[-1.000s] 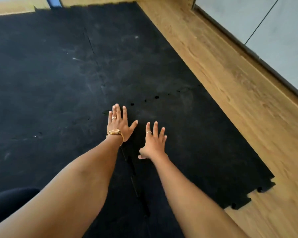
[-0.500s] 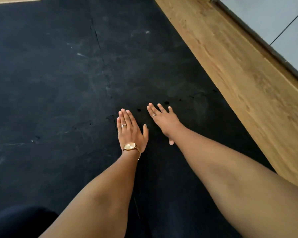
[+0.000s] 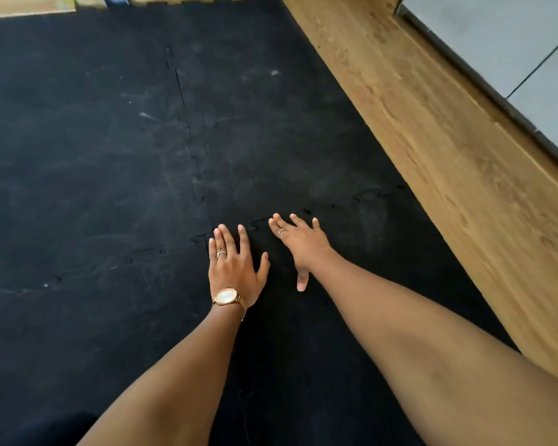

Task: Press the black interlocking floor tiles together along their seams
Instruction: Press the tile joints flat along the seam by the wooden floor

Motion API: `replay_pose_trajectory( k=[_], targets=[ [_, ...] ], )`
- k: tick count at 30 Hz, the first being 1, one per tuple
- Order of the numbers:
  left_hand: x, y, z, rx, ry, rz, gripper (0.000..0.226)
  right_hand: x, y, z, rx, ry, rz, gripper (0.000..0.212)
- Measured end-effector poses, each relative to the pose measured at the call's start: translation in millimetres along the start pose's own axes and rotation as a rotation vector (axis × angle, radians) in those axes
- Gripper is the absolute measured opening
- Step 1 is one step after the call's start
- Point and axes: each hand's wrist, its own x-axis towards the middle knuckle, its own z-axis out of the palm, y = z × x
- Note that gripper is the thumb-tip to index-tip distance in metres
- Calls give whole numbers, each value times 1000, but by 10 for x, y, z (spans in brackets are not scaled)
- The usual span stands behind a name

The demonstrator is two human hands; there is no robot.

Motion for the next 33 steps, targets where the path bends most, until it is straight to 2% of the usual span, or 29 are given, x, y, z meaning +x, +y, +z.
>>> replay_pose_trajectory(
  k=[2, 4, 6, 9, 12, 14, 18, 21, 25, 26, 30, 33],
  targets=[
    [7, 40, -40, 93, -24, 26, 70, -21, 59, 13, 26, 21, 10, 152],
    [20, 99, -127, 168, -149, 37, 69, -66, 111, 32, 102, 42, 65, 154],
    [75, 141, -281, 207, -292, 23, 76, -142, 221, 37, 179, 43, 127, 155],
    [342, 258, -664, 167, -546, -45, 114, -210, 572, -6, 225, 22, 220, 154],
    [569, 561, -880, 302, -502, 164, 144, -224, 818, -5, 69, -5, 226, 152],
    [663, 789, -813, 270, -518, 318, 154, -185, 837, 16, 34, -14, 226, 150],
    [705, 1157, -533, 283, -618, 416, 156, -103, 889, 34, 36, -19, 228, 150],
    [675, 1262, -476, 221, -609, 352, 149, -21, 891, 9, -9, -44, 238, 148],
    [687, 1242, -499, 205, -652, 365, 155, 40, 755, -51, -14, -47, 262, 116],
    [714, 1214, -514, 182, -672, 365, 156, 46, 758, -63, -7, -40, 266, 114],
    [860, 981, -603, 132, -705, 453, 148, -38, 878, -44, 35, -67, 264, 146],
    [917, 876, -613, 102, -695, 508, 138, -87, 933, -50, 67, -74, 283, 152]
  ],
)
